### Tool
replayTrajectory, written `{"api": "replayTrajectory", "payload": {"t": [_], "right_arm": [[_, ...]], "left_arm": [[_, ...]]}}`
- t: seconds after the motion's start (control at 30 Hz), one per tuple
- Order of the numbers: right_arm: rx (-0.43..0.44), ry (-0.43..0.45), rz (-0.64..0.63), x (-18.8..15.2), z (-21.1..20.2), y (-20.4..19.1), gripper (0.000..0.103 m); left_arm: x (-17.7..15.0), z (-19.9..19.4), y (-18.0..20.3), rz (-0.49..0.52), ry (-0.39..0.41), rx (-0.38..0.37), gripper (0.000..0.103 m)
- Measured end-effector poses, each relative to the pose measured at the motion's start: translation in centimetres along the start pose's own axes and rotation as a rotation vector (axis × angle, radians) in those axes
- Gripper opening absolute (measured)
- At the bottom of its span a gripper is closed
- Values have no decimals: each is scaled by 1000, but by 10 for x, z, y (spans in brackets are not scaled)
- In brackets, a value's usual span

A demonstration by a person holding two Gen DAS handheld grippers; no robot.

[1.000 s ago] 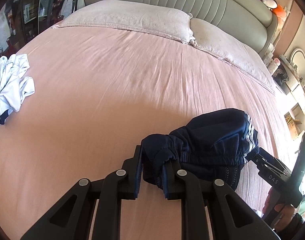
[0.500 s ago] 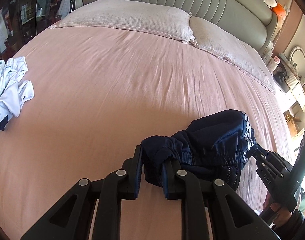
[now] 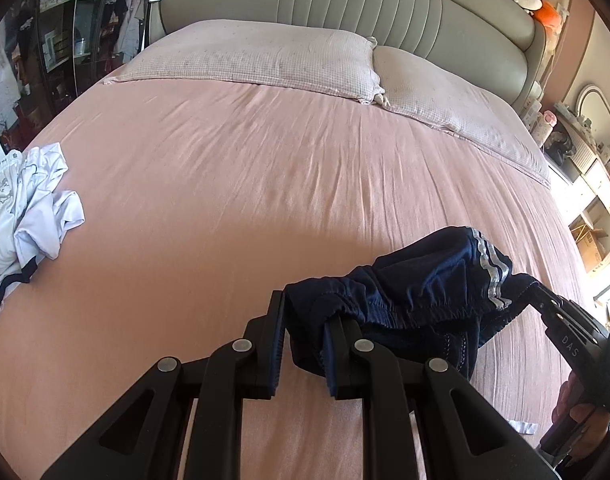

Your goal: Fold clothes

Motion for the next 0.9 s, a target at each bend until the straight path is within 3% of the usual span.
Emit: {"api": "replayTrajectory", "payload": {"t": [0.5, 0.9], "right_arm": [[-61, 94, 1, 34, -66, -14, 9], [-128, 179, -74, 77, -145, -38, 9]], "left_arm": [[30, -65, 13, 83, 89, -55, 15], [70, -135, 10, 59, 176, -107, 15]]}}
Point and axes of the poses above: each gripper's, at about its wrist camera, not at the fingertips, and z roughly the way its jaws point, y to its right, x to its top, the point moved 4 cm from there along z, roughly the way its jaws point, and after that the axes turned 13 degrees about x, right-handed, at the moved point
